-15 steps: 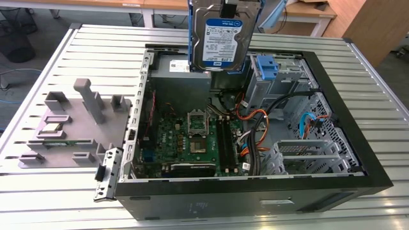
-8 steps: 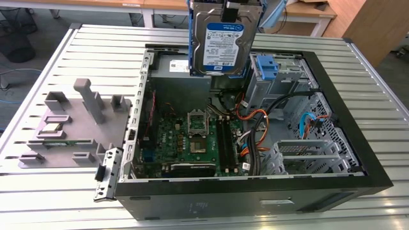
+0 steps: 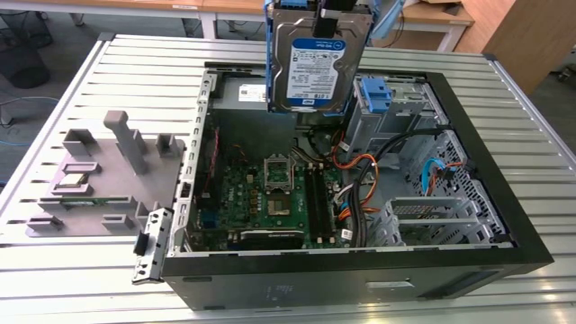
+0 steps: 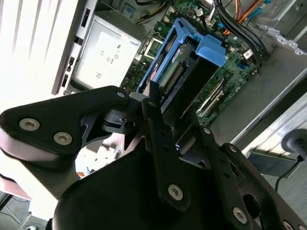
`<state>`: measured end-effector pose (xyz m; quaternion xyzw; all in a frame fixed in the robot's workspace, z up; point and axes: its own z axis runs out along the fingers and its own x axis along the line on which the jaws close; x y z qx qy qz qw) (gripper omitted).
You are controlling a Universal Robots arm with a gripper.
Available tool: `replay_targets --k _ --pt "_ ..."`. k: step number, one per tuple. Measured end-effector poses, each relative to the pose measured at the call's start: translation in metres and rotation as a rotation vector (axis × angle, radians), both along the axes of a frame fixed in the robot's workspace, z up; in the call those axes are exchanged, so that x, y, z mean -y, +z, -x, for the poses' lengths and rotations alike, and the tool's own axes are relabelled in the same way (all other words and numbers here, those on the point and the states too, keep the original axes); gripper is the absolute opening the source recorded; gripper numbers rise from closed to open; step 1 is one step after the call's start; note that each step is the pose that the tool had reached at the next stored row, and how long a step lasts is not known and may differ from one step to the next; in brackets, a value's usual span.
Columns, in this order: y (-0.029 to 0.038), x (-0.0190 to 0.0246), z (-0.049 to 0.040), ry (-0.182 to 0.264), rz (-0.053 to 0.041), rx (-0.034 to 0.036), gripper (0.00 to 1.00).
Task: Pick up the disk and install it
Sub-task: 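Pick up the disk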
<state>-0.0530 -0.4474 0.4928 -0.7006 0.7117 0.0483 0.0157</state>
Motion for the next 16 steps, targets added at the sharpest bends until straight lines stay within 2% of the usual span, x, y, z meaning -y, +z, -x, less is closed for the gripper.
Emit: replay_targets --k 8,16 --pt "-0.0003 0.0076 -0.0017 -0.001 0.0 0.0 0.35" --pt "-0.0006 0.0101 -0.0122 -0.002 0.0004 -0.0008 0.35"
